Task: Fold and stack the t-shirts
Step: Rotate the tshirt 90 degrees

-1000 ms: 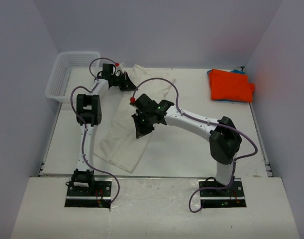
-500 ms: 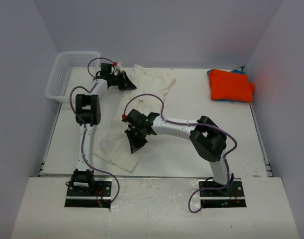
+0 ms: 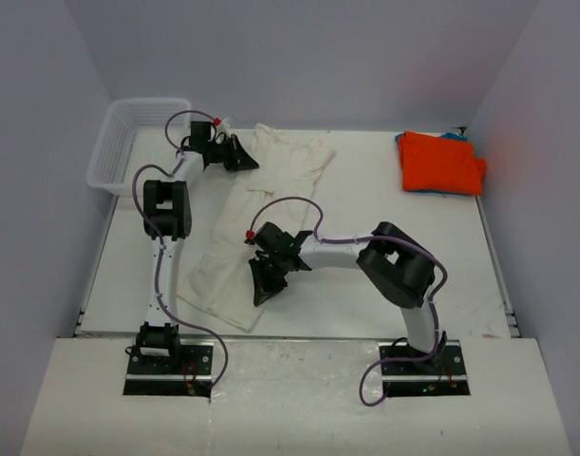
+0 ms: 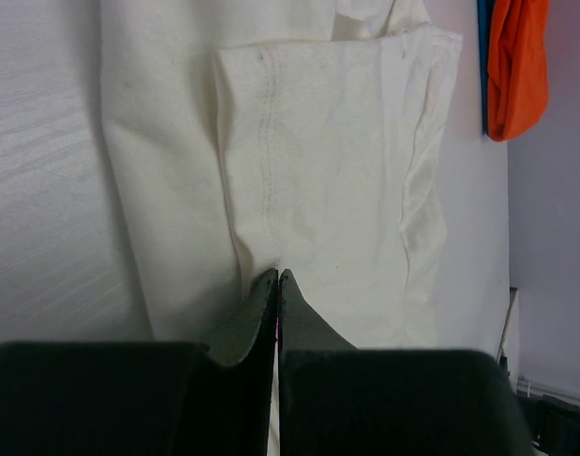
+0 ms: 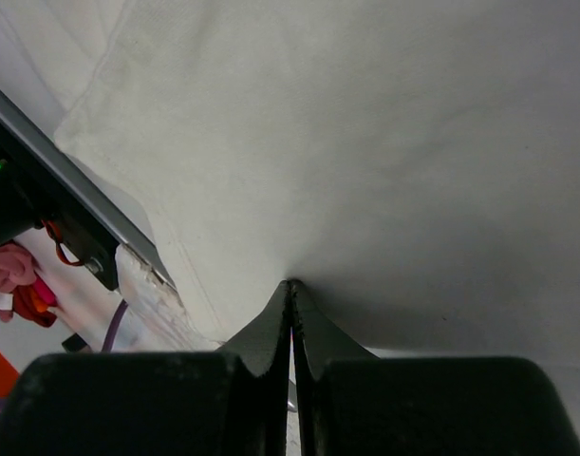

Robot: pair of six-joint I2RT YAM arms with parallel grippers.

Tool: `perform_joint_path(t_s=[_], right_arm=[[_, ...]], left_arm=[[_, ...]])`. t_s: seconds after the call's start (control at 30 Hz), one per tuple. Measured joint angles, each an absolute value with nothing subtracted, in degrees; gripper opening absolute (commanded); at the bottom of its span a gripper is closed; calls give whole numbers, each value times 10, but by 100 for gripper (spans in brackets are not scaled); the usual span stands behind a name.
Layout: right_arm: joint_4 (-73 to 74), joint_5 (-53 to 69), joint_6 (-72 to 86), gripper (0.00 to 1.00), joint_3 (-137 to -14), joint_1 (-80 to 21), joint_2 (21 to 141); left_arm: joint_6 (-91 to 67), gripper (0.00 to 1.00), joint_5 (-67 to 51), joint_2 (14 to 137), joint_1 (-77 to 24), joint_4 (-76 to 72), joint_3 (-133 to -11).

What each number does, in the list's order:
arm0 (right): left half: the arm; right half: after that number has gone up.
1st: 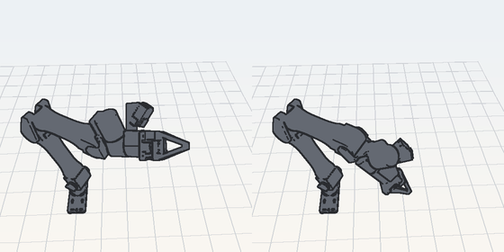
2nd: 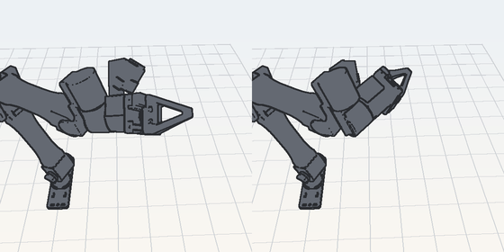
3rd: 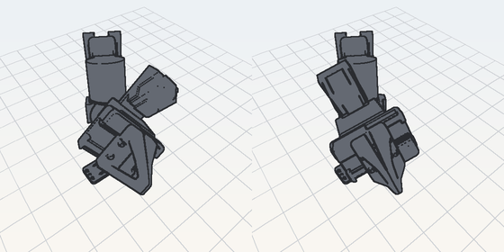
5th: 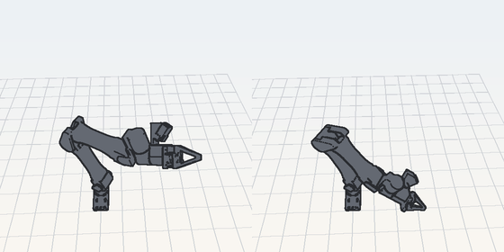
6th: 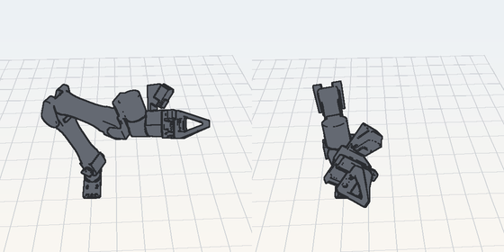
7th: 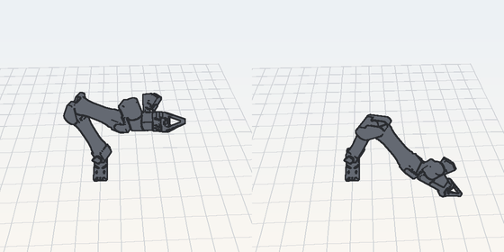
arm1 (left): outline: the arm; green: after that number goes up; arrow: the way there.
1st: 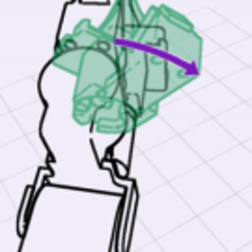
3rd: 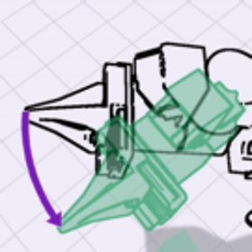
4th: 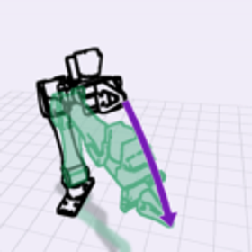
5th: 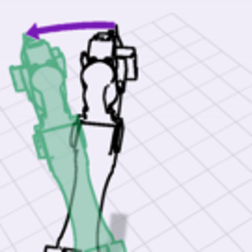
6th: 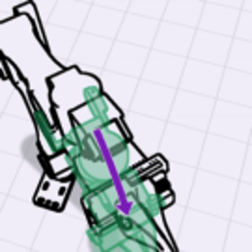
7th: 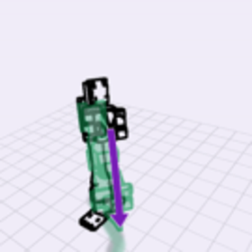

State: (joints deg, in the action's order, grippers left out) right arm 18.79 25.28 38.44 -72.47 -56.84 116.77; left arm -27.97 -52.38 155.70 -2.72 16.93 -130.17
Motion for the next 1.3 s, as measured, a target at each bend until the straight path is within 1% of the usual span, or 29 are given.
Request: perform_joint_path(t_s=[0.17,0.37,0.63,1.0,1.3], right_arm=[[140,239,417,0,-670,-569,1139],[119,209,473,0,-610,-570,1099],[95,207,526,0,-577,-558,1086],[83,247,548,0,-478,-465,1028],[71,254,553,0,-462,-453,1023]], left_arm=[[-291,0,-534,1566,-26,154,-1302],[-306,0,-544,1573,-25,135,-1303],[-318,0,-559,1582,-23,117,-1307],[-324,0,-568,1583,-19,92,-1295],[-329,0,-569,1572,-19,62,-1265]])
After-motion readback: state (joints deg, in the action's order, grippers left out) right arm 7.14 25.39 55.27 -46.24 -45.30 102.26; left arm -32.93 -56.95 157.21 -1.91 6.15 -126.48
